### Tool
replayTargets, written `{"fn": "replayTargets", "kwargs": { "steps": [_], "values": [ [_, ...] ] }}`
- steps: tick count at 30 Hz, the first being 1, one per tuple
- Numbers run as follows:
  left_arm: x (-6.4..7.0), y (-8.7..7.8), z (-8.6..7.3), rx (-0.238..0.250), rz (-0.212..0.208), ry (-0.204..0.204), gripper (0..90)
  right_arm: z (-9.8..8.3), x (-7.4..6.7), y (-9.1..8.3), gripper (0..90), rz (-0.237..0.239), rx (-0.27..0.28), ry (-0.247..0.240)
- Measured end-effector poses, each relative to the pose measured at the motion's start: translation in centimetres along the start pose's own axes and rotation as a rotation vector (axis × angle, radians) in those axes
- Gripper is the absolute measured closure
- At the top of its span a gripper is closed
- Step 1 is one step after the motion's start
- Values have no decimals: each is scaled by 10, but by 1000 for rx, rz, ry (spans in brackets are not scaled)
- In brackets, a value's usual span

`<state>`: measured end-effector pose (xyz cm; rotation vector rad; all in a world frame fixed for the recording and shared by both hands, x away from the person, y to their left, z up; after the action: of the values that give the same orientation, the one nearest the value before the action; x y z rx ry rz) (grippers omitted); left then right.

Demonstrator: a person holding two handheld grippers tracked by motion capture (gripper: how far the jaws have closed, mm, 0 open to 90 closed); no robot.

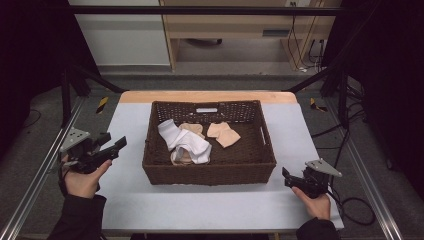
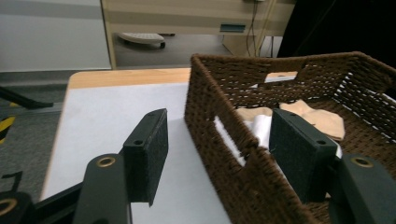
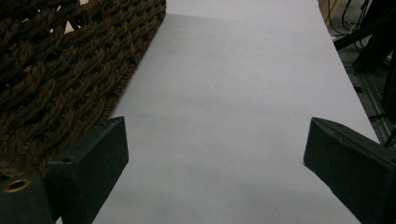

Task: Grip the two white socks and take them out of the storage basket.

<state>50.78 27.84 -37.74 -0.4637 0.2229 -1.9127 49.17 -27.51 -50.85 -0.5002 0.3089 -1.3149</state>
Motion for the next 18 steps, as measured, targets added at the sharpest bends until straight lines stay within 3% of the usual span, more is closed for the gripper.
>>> {"fn": "replayTargets", "kwargs": {
  "steps": [3, 18],
  "values": [
    [13, 9, 5, -11, -8, 28, 374, 0, 0, 0, 65, -1, 2, -1],
    [59, 43, 25, -47, -64, 80, 381, 0, -1, 3, 64, -5, 15, -15]
  ]
}}
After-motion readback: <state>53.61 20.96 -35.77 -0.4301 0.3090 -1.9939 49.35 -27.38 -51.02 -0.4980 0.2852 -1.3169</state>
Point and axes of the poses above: each handheld gripper's, and its own axes: y roughly forward along the jaws, z roughly out of its top, x roughly to its right, the point moved 7 cm from there along y, roughly forward along the jaws, and after that the axes turned 5 degrees about -y, right-handed, at the moved point
